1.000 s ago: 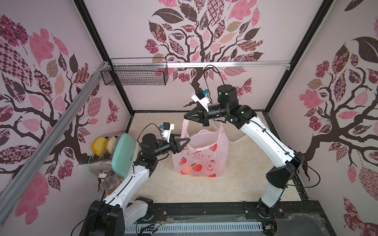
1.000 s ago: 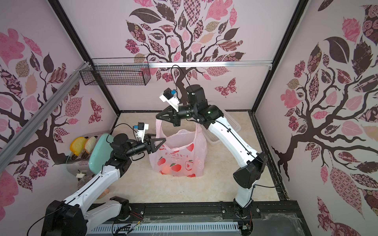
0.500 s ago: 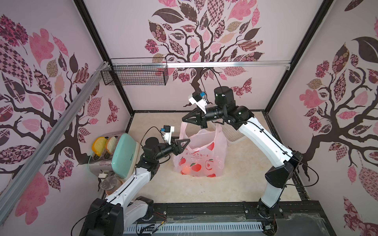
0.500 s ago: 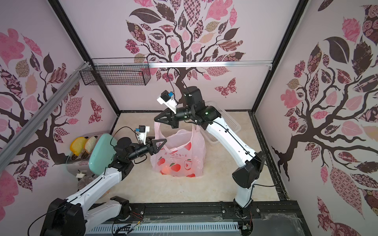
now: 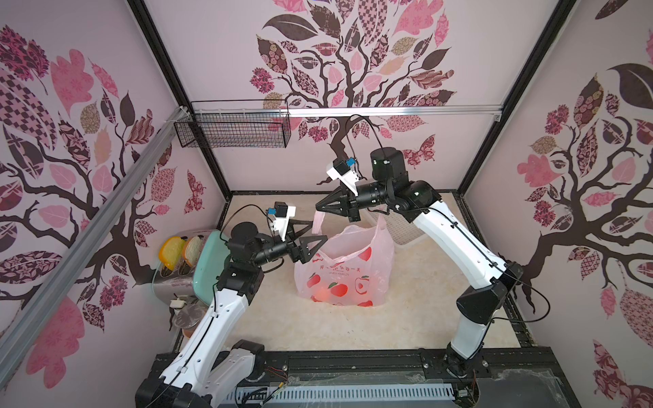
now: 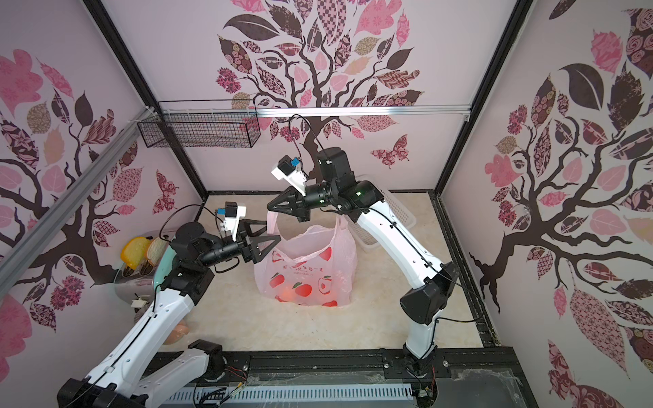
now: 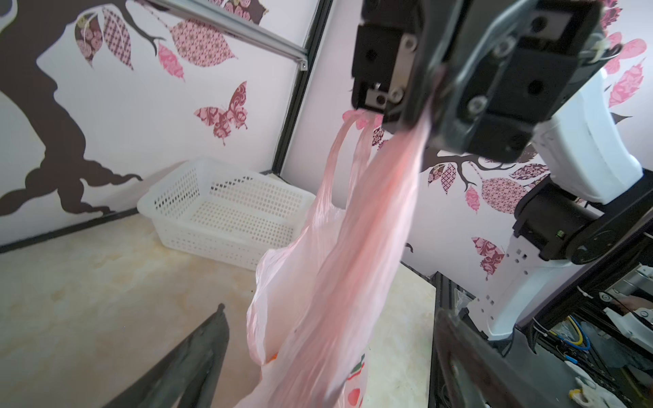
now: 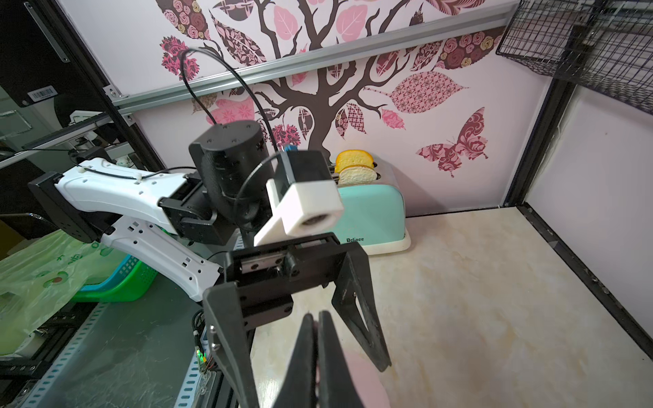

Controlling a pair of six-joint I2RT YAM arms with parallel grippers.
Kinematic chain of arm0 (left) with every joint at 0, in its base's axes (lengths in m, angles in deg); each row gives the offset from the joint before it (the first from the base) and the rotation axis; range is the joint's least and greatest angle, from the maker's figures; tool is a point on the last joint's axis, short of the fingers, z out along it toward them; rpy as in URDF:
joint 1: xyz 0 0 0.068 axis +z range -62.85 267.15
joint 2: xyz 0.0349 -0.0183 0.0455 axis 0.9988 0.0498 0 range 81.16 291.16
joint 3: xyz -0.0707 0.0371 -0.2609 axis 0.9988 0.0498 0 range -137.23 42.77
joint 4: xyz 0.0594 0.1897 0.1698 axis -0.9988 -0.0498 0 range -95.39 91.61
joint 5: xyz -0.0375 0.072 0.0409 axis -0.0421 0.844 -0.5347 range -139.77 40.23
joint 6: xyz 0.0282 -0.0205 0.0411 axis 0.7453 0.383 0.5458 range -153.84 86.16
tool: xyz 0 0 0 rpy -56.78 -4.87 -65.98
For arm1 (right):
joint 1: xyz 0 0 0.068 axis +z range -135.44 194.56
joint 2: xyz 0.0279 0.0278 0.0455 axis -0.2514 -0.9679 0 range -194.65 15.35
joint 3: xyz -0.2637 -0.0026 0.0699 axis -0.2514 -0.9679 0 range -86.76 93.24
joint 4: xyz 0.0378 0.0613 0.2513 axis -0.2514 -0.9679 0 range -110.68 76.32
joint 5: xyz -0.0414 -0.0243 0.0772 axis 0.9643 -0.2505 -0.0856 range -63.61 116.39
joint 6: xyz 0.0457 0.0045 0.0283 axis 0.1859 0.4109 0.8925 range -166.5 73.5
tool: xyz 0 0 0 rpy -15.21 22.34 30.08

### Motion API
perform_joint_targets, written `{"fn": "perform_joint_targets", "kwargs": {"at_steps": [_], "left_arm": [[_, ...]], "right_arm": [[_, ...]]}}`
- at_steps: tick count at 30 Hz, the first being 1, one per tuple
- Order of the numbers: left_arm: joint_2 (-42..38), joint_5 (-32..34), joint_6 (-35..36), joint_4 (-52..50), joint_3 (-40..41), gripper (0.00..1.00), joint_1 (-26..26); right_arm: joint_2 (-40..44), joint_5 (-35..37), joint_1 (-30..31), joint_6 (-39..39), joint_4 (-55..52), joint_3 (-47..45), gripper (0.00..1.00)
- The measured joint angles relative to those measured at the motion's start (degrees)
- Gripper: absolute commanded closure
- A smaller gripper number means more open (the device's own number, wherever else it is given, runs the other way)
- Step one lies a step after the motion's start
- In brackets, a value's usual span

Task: Place the oranges into plastic bags & tie knots
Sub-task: Adjust the plastic bag at the center of the board.

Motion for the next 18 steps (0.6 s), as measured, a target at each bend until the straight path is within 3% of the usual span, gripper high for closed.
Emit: {"fn": "perform_joint_targets", "kwargs": {"at_steps": [4,7,11,12,14,16,18], "left_arm": [[4.68,-0.9,5.03,-5.51,-6.49,0.17,0.72],[9.27,-2.93,6.86,-8.52,-9.6,0.34,1.4],[12.17,-5.51,8.11,-11.1,-11.56,0.83,1.73],[12.13,-6.12,8.15,-11.17,-11.63,0.9,1.73],[11.65,-7.32,7.13,-10.38,-11.56,1.0,1.7],[10.99,-8.04,6.38,-9.4,-11.28,1.0,1.73],[9.86,-8.39,5.68,-8.2,-10.49,1.0,1.79]], "right_arm": [[0.0,-0.39,0.0,-0.11,-0.44,0.0,1.0],[0.0,-0.7,0.0,-0.13,-0.57,0.0,1.0],[0.0,-0.59,0.0,-0.33,-0.74,0.0,1.0],[0.0,-0.55,0.0,-0.37,-0.79,-0.02,0.96],[0.0,-0.37,0.0,-0.07,-0.59,-0.17,0.77],[0.28,-0.37,0.0,0.37,0.7,-1.31,0.5],[0.76,-0.31,0.0,0.7,2.19,-3.23,0.37]]}}
